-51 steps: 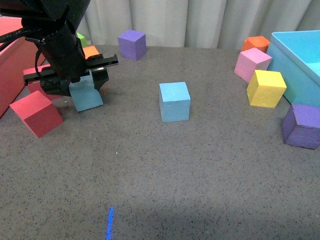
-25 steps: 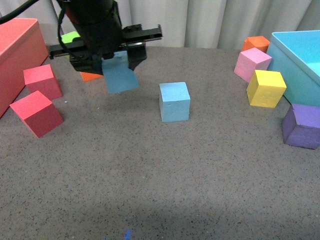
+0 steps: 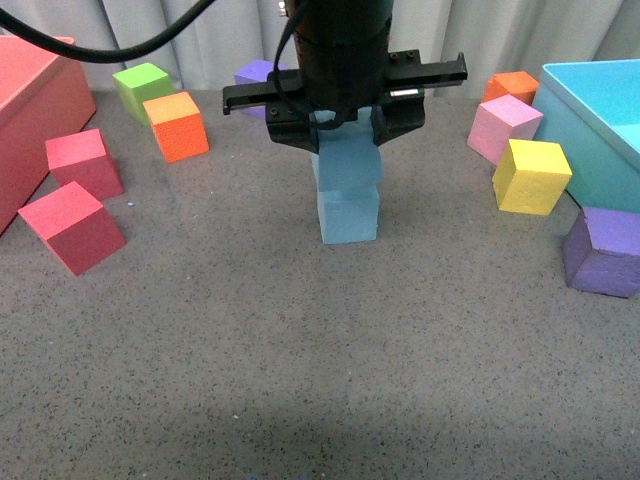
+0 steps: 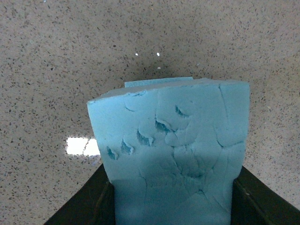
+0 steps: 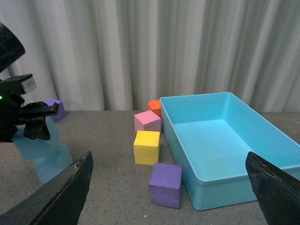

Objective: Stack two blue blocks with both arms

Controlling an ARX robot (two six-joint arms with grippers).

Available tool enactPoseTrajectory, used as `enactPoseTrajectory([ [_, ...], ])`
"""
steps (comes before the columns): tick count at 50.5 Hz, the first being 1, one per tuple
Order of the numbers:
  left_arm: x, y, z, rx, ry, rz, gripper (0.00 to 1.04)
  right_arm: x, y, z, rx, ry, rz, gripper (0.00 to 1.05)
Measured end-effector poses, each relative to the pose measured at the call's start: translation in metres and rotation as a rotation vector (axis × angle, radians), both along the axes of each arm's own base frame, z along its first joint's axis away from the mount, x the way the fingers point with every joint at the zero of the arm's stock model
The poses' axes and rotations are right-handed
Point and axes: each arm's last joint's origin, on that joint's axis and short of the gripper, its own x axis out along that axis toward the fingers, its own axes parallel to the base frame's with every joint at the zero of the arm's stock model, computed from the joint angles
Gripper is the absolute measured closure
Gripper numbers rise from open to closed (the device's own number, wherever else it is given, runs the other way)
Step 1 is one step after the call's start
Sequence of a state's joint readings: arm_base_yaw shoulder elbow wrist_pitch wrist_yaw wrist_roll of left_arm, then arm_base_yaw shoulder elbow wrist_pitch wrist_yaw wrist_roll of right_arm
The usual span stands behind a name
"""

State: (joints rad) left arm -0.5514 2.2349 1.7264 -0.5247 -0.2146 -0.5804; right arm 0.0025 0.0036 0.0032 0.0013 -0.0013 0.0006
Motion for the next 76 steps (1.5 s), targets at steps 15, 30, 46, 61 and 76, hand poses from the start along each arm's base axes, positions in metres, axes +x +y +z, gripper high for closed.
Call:
enactPoseTrajectory([
  [15, 0.007, -0.011, -0.013, 0.025, 0.015, 0.002, 0.60, 0.000, 0.000, 0.000, 0.000, 0.000, 0.000, 0.10],
  [30, 0.011, -0.013, -0.012, 0.027, 0.009, 0.000, 0.60, 0.000, 0.000, 0.000, 0.000, 0.000, 0.000, 0.10],
  [46, 0.011, -0.013, -0.013, 0.029, 0.025, -0.008, 0.25, 0.000, 0.000, 0.000, 0.000, 0.000, 0.000, 0.10],
  [61, -0.040, 0.058, 0.005, 0.148, -0.623, -0.020, 0.38, 0.000, 0.000, 0.000, 0.000, 0.000, -0.003, 0.10],
  [76, -0.135, 0.166, 0.014, 0.121, -1.007, 0.031, 0.97, 0.000, 0.000, 0.000, 0.000, 0.000, 0.000, 0.10],
])
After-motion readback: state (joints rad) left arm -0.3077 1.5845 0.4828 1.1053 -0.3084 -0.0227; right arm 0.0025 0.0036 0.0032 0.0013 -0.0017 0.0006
